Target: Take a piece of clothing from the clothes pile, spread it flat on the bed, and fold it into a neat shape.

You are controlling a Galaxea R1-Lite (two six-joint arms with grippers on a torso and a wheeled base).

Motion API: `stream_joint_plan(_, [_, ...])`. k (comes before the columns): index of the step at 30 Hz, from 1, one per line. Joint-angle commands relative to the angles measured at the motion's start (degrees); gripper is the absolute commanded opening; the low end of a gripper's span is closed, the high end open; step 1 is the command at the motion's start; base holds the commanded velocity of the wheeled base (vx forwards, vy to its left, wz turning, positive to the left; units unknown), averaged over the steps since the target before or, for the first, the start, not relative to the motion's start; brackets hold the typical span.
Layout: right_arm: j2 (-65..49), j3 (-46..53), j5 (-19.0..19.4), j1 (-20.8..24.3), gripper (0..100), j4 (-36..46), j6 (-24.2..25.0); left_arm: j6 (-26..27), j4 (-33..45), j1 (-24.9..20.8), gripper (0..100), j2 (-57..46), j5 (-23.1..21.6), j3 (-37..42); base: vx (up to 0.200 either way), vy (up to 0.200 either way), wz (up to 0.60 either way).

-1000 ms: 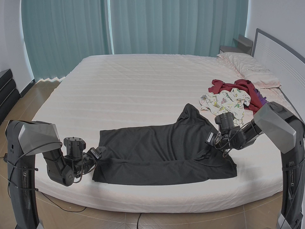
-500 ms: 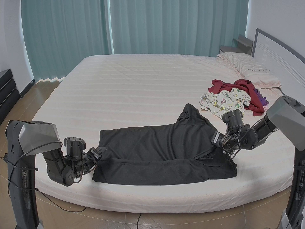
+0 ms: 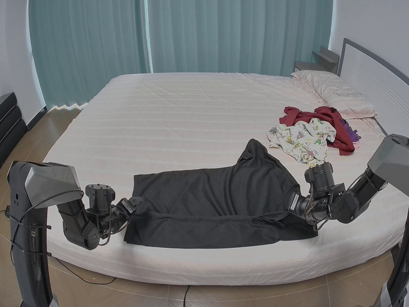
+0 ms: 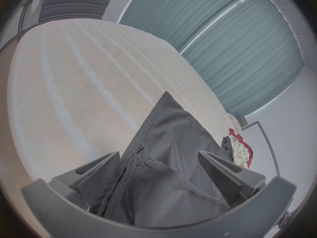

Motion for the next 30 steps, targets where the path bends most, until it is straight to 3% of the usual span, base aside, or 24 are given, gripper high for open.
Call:
stream_joint_plan(1, [-1.49,6.3,-0.1,1.69,0,-3.18,0.09,-0.03,-0.02,0.01,100,0.07,0.01,0.01,0.0,0.0,0.0])
stream_joint_plan(2, [-1.58,7.53,-0.01,1.96,100,-3.62,0.09,-0.03,-0.02,0.01,100,0.07,0.01,0.01,0.0,0.0,0.0])
stream_joint_plan(12, [-6.41,15.53,1.75,3.1,100,-5.2,0.09,-0.03,-0.02,0.01,100,0.07,0.01,0.01,0.0,0.0,0.0])
stream_joint_plan(23, [-1.23,15.09,2.45,-1.65,100,-7.13,0.09,-0.03,-0.02,-0.07,100,0.07,0.01,0.01,0.0,0.0,0.0])
stream_joint_plan(30, [5.8,14.83,3.59,-4.11,100,-15.22,-0.79,0.06,-0.02,-0.07,100,0.07,0.01,0.01,0.0,0.0,0.0])
